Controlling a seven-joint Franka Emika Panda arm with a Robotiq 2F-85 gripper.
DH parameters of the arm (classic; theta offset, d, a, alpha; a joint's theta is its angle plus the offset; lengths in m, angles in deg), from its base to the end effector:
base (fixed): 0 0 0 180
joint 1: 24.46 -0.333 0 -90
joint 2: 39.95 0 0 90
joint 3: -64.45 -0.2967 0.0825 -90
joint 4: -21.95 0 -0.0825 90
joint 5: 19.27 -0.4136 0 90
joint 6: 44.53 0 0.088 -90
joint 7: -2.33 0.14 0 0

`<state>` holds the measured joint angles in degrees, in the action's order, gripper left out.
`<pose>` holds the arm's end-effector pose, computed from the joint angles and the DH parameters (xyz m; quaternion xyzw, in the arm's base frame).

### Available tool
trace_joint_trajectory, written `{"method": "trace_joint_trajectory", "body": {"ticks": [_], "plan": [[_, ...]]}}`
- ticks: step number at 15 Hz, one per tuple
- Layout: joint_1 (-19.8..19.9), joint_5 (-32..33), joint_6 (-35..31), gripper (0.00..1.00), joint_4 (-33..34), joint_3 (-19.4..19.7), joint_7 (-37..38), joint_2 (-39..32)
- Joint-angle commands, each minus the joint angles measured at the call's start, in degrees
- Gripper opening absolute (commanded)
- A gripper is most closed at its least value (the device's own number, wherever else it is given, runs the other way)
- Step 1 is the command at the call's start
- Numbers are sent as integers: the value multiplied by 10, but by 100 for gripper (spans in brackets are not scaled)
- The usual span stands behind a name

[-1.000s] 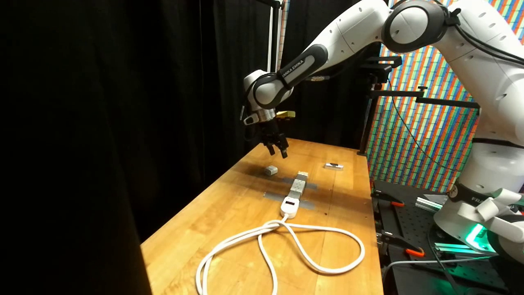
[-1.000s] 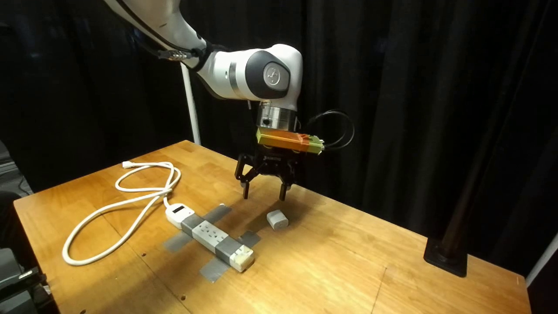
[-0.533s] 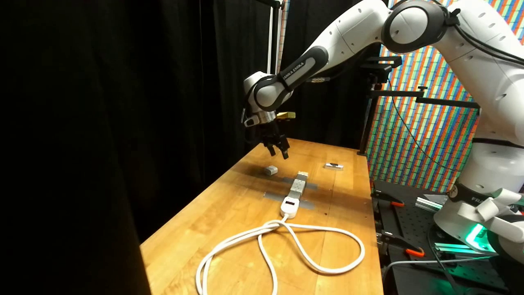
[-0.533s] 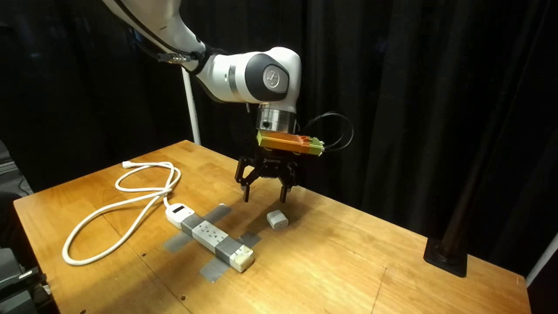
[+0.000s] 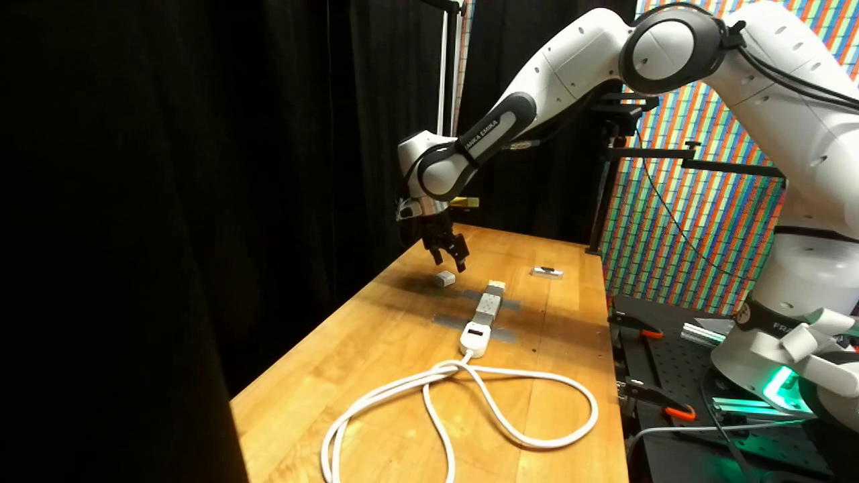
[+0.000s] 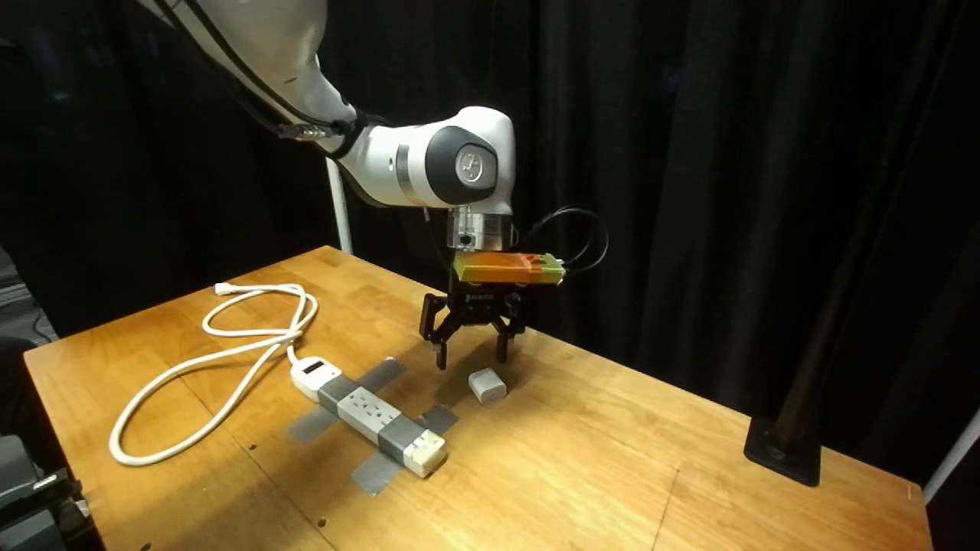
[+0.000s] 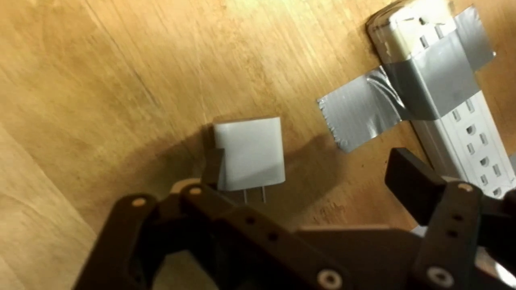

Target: Put the block on the adapter

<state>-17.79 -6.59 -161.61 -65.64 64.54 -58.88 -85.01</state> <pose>0.6701 -0.0981 0.1077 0.8466 0.5067 -0.1626 0.0003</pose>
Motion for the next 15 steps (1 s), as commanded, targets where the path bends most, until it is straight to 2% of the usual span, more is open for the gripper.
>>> {"method": "trace_joint_trajectory", "body": {"ticks": [1,5,12,13,14,15], "plan": [[10,2,-67,100,-28,-2,10,14],[21,-5,-112,100,-40,-4,14,3],[48,-25,-111,100,-34,-19,-12,-22],[51,-27,-113,97,-32,-21,-15,-26],[54,-30,-113,74,-31,-25,-20,-30],[55,-31,-116,72,-29,-27,-23,-33]]}}
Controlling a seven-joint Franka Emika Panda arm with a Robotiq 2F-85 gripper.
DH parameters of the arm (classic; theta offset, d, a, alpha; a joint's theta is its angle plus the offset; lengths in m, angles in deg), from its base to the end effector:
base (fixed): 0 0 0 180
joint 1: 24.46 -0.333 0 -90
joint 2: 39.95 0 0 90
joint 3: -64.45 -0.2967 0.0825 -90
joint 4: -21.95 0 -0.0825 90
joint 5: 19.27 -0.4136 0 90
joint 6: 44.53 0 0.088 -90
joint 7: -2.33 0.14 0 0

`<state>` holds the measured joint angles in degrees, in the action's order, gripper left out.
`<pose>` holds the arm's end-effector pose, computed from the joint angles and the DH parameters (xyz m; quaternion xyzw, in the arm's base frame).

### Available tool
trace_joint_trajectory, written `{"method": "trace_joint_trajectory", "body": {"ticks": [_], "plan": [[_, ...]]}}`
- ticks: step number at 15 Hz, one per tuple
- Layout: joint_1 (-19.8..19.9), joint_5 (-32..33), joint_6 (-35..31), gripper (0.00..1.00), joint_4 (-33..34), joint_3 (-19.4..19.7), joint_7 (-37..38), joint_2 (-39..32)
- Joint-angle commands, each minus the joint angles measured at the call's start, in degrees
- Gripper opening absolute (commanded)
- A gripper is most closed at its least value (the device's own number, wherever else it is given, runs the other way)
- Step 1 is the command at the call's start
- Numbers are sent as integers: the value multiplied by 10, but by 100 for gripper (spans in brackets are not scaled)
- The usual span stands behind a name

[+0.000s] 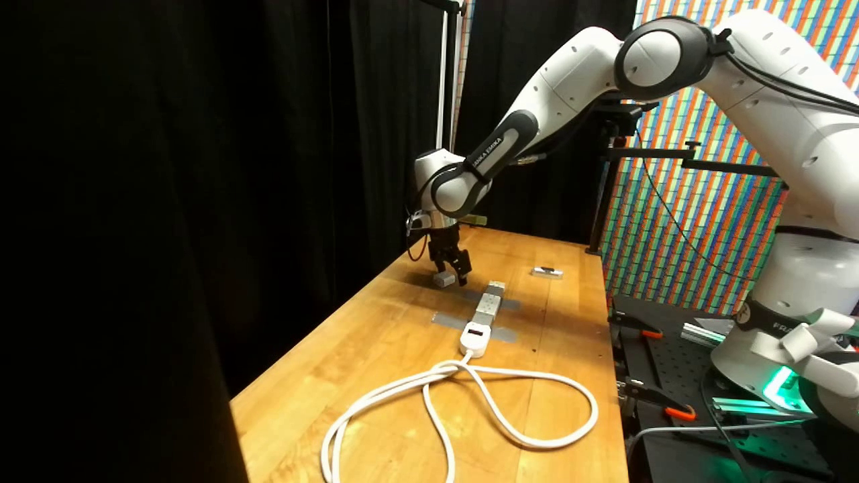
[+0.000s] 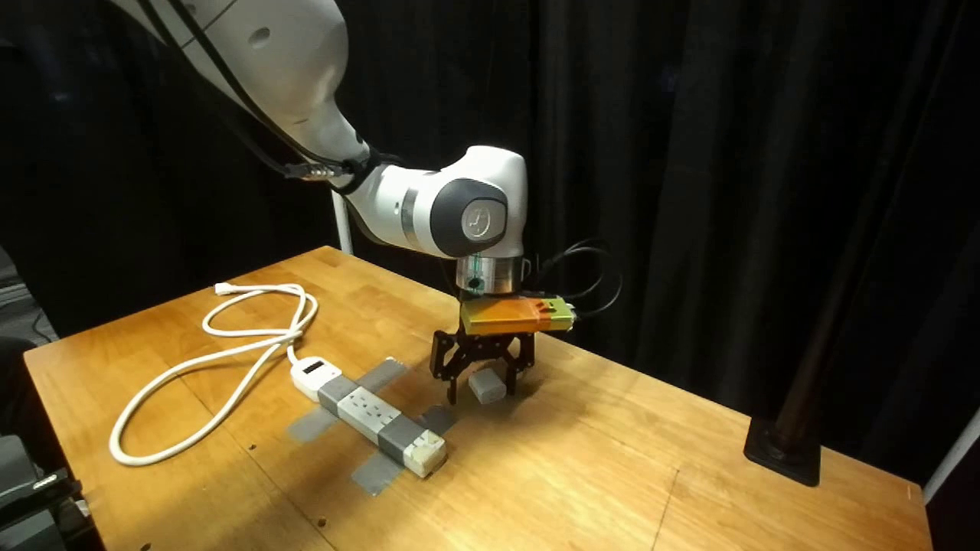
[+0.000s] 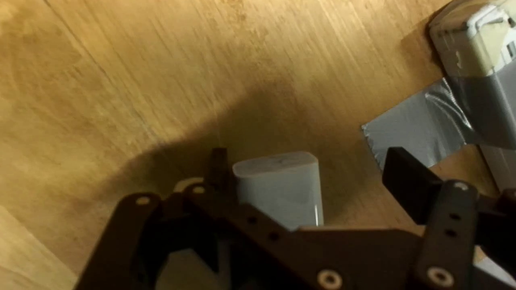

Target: Put the block on the adapter

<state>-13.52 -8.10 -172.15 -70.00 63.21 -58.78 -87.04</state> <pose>0.6548 -0.1235 0.0623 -0.8652 -0.4877 0.1167 0.0061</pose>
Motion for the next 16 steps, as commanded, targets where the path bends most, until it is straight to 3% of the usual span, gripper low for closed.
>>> {"method": "trace_joint_trajectory", "body": {"ticks": [1,7,12,16], "plan": [[14,-19,-12,70,17,-16,-28,-16],[16,-23,-11,26,36,-18,-46,-24],[12,-18,18,23,43,-10,-56,-23],[-11,17,87,23,42,16,-41,-5]]}}
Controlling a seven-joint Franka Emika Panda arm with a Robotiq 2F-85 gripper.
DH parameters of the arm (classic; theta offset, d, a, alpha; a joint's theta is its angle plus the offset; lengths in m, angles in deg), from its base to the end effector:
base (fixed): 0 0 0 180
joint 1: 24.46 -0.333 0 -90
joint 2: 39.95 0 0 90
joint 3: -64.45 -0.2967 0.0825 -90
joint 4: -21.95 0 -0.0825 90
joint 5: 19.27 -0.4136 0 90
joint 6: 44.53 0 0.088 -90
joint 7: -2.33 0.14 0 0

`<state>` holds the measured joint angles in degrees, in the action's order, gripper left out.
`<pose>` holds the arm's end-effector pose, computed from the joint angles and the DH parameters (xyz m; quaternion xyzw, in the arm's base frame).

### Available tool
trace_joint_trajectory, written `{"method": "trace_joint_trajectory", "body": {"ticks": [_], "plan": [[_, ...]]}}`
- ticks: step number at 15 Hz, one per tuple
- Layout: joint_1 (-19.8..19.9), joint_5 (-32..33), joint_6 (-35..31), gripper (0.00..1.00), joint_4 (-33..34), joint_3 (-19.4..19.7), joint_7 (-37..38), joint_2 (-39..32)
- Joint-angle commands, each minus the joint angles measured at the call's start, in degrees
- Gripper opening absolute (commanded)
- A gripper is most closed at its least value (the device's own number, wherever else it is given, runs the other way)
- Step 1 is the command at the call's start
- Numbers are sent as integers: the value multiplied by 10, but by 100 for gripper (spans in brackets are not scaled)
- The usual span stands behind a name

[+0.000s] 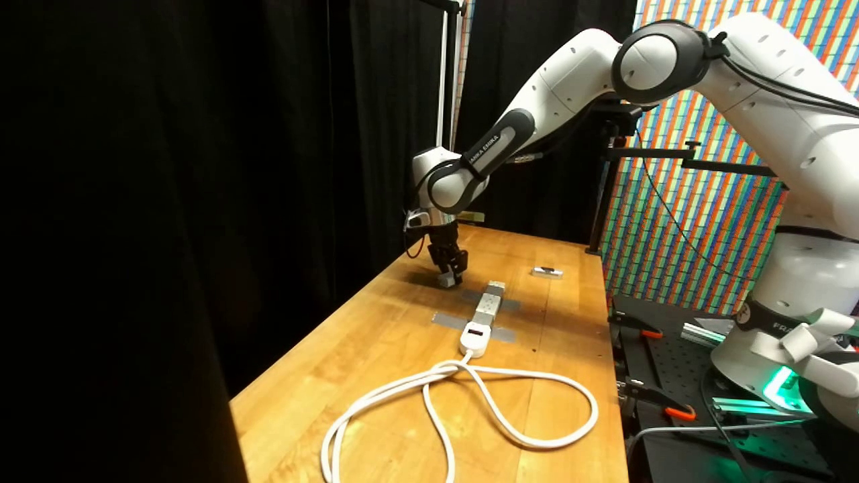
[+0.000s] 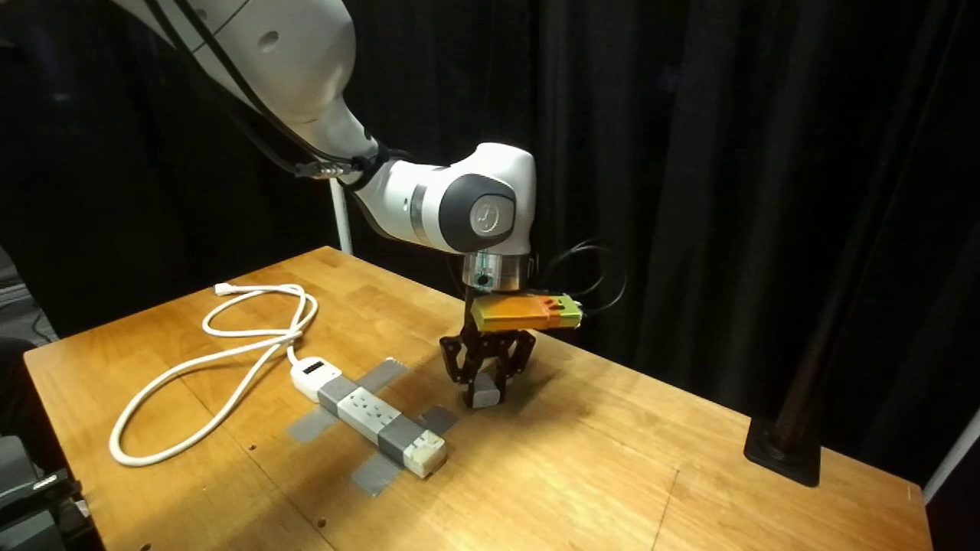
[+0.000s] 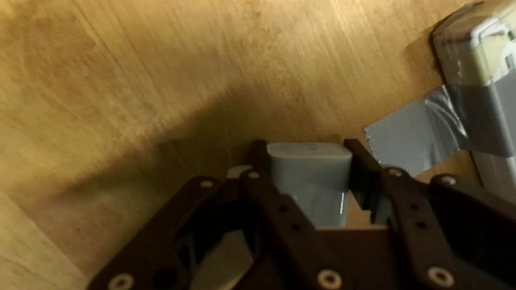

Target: Put the block on the adapter

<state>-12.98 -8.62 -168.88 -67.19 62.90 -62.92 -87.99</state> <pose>0.6606 -0.1287 0.0674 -0.8506 -0.5105 0.1243 0.0202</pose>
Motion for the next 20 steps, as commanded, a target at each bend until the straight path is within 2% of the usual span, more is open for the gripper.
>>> {"method": "trace_joint_trajectory", "body": {"ticks": [1,5,13,16,20], "plan": [[-24,34,74,23,12,27,8,11],[-56,96,111,23,3,64,76,28],[-99,213,169,23,-11,100,226,32],[-100,241,190,23,-22,94,267,30],[-94,250,204,23,-42,79,284,29]]}}
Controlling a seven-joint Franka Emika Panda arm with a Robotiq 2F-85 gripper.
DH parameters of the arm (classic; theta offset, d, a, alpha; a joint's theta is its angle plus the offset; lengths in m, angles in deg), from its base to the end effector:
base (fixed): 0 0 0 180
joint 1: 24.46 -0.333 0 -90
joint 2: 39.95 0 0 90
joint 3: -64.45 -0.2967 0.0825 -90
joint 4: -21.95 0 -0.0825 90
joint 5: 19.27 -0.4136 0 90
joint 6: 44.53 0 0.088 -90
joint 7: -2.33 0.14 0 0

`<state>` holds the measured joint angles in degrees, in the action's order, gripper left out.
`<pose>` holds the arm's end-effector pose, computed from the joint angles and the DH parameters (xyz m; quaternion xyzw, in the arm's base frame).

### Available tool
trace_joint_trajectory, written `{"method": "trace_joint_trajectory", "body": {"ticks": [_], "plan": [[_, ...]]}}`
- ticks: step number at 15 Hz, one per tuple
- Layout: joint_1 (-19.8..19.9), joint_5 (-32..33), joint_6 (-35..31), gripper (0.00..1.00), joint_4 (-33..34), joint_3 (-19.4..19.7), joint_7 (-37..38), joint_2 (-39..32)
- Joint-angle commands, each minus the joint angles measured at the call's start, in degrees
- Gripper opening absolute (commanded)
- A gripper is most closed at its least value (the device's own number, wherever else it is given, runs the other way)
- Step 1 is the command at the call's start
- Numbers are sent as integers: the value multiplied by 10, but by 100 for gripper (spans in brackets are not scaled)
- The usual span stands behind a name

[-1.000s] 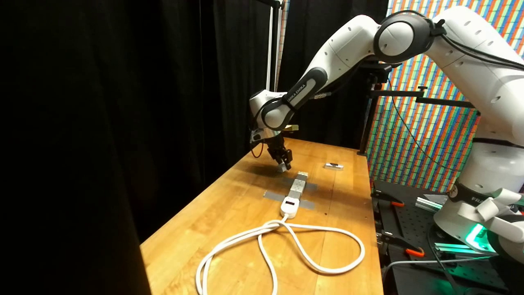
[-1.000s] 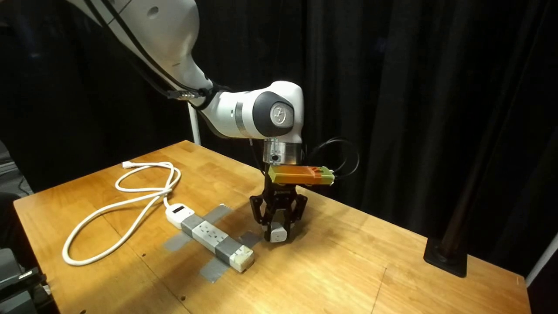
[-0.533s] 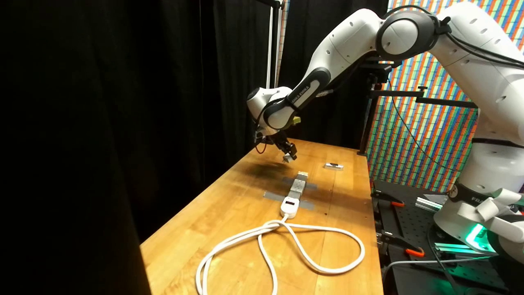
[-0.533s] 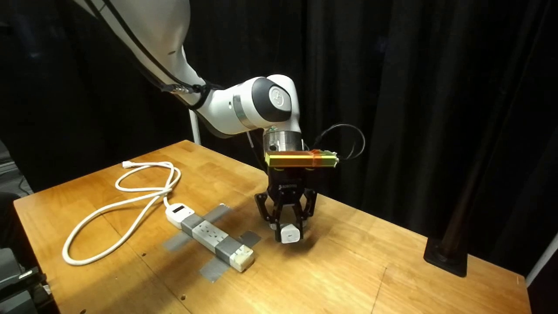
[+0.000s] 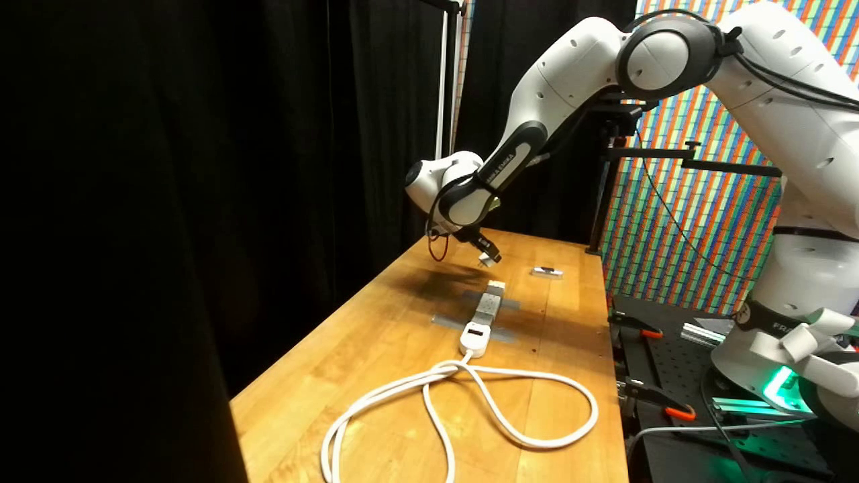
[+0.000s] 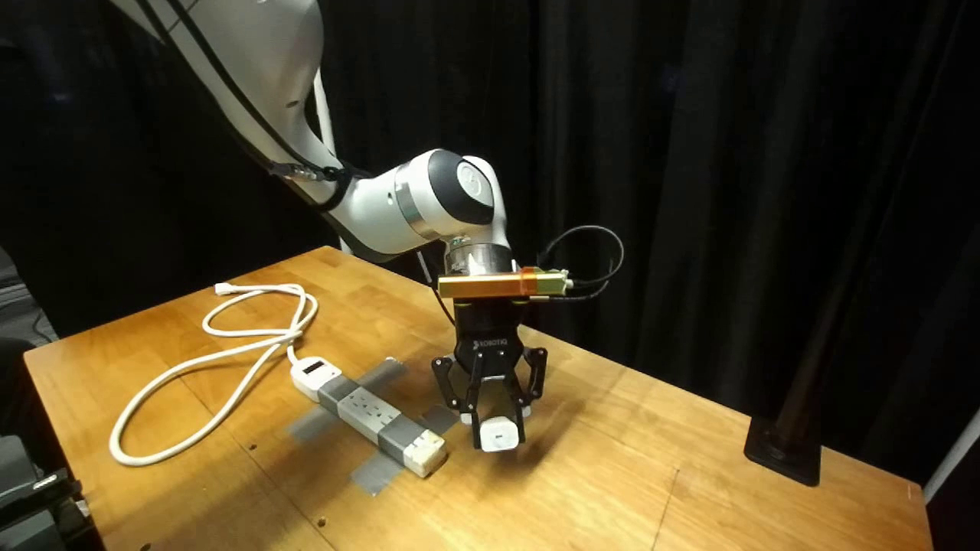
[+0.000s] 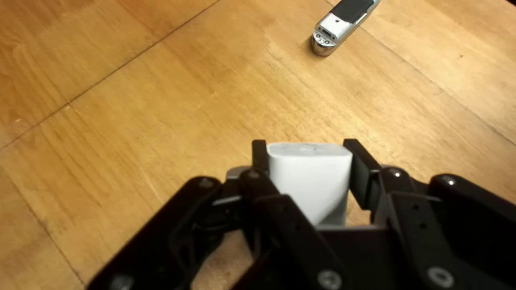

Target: Put the block on the adapter

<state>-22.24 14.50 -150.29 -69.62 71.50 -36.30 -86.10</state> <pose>0.6106 -0.1608 0.0846 0.8362 0.3820 -0.3590 0.1610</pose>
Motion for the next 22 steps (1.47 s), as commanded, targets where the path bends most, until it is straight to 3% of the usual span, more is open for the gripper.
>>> {"method": "trace_joint_trajectory", "body": {"ticks": [1,22], "plan": [[-1,21,19,23,-23,-8,20,9],[-21,110,67,23,-59,-73,-4,-1]]}}
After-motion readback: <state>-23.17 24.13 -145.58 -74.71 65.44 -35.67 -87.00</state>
